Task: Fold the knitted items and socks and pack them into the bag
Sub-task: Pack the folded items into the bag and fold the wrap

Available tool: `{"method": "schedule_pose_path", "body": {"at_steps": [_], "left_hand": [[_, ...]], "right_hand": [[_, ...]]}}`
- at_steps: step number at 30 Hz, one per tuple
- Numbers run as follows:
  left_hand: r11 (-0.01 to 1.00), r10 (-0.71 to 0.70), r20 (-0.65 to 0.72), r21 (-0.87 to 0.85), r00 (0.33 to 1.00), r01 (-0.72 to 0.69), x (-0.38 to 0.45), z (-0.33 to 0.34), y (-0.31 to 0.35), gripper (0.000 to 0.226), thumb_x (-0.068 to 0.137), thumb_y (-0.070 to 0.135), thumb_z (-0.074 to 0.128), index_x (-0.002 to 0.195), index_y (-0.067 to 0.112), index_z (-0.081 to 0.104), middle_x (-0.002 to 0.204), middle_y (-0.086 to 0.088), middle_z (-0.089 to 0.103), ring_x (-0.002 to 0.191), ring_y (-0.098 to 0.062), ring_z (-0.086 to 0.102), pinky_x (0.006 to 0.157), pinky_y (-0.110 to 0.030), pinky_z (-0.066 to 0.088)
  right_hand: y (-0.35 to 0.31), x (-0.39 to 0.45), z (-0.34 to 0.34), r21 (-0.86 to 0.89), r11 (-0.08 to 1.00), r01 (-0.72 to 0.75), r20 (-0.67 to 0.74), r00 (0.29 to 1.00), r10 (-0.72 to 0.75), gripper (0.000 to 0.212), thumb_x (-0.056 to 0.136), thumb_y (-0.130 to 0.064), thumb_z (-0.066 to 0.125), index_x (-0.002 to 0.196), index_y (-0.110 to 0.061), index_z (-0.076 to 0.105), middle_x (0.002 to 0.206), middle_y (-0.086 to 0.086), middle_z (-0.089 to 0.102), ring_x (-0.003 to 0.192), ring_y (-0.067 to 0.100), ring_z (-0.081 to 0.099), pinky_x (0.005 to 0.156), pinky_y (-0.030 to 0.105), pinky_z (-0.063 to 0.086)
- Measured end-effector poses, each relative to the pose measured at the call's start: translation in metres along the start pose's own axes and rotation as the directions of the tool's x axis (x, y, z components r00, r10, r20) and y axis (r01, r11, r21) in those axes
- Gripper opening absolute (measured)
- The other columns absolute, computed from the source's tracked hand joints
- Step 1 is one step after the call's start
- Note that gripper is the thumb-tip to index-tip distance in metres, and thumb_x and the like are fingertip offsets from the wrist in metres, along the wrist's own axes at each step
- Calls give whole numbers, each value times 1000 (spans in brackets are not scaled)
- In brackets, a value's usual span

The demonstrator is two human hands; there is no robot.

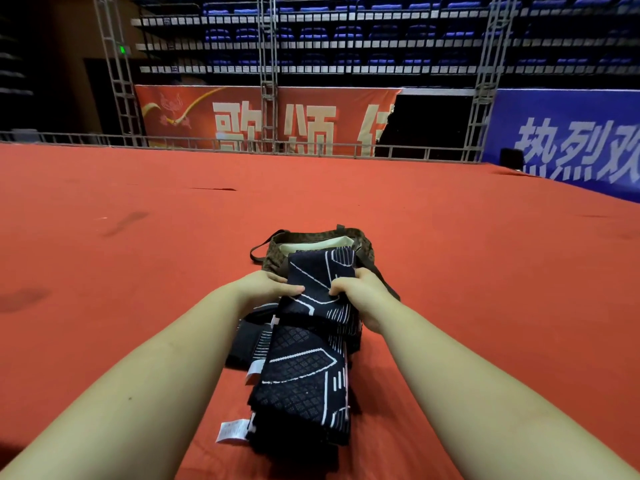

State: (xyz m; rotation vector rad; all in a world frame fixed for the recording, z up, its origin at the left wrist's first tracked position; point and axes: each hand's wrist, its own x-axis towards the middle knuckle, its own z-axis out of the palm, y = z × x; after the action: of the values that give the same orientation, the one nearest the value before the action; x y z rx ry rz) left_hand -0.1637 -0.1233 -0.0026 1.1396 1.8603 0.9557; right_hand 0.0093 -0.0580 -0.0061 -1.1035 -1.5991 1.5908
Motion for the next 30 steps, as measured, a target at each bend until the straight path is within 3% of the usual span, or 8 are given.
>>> {"method": "schedule_pose_path", "body": {"at_steps": [3, 4, 8, 10, 15, 22, 25, 30], "left_hand": [[994, -33, 45, -102, 998, 37, -5, -10, 7, 15, 83, 29, 69, 91, 16, 67, 87, 2, 68, 73, -10, 62, 48, -15, 48], [989, -34, 65, -140, 997, 43, -7, -13, 10, 20, 81, 30, 70, 93, 16, 66, 91, -1, 68, 75, -11, 61, 51, -17, 49], [955, 17, 161, -295, 987, 31, -6, -27, 21, 65, 58, 38, 77, 116, 10, 63, 111, -8, 69, 100, -22, 61, 101, -37, 41], [918, 31, 219, -392, 975, 58, -1, -32, 27, 57, 62, 36, 75, 112, 12, 61, 104, -8, 68, 96, -22, 60, 104, -38, 39], [899, 21, 182, -433, 983, 60, 28, -31, 48, 20, 80, 27, 63, 92, 12, 59, 79, -3, 69, 66, -15, 65, 67, -27, 53], [935, -40, 134, -344, 990, 84, 111, -5, 81, 24, 95, 19, 51, 71, 13, 49, 37, 4, 50, 31, -7, 46, 37, -14, 40], [935, -84, 129, -333, 988, 123, 157, 0, 90, 20, 93, 20, 55, 75, 11, 53, 43, 5, 53, 35, -8, 48, 39, -16, 42], [938, -138, 122, -302, 983, 169, 200, 6, 108, 10, 89, 18, 62, 97, 13, 61, 82, -3, 67, 68, -17, 65, 59, -26, 53]], "right_hand": [[-9, 1, 1, 208, 976, -65, 59, 997, 53, 18, 76, 4, 52, 89, -7, 58, 78, 12, 61, 57, 24, 61, 49, 27, 50], [-14, 2, 1, 254, 963, -88, 90, 994, 67, 16, 77, 4, 51, 86, -8, 57, 75, 11, 60, 54, 23, 61, 48, 26, 51], [-31, 4, -1, 310, 942, -127, 190, 979, 70, 18, 80, -1, 47, 91, -9, 58, 70, 8, 64, 51, 19, 63, 50, 25, 54], [-40, 9, -5, 316, 942, -109, 212, 976, 42, 16, 81, -2, 46, 87, -9, 59, 68, 7, 65, 52, 19, 64, 53, 25, 55], [-55, 33, -27, 256, 960, -112, 225, 973, 54, 12, 82, -6, 47, 78, -9, 58, 60, 6, 64, 48, 18, 61, 52, 23, 53], [-49, 127, -75, 186, 978, -94, 185, 981, 59, 12, 85, -2, 52, 89, -10, 58, 65, 5, 63, 44, 14, 59, 42, 18, 46], [-50, 170, -93, 140, 984, -112, 184, 979, 86, 9, 85, -3, 55, 88, -10, 60, 69, 6, 63, 47, 15, 58, 44, 20, 48], [-53, 209, -113, 90, 979, -181, 174, 971, 164, 6, 86, -4, 57, 91, -6, 61, 85, 14, 63, 67, 23, 57, 63, 30, 49]]}}
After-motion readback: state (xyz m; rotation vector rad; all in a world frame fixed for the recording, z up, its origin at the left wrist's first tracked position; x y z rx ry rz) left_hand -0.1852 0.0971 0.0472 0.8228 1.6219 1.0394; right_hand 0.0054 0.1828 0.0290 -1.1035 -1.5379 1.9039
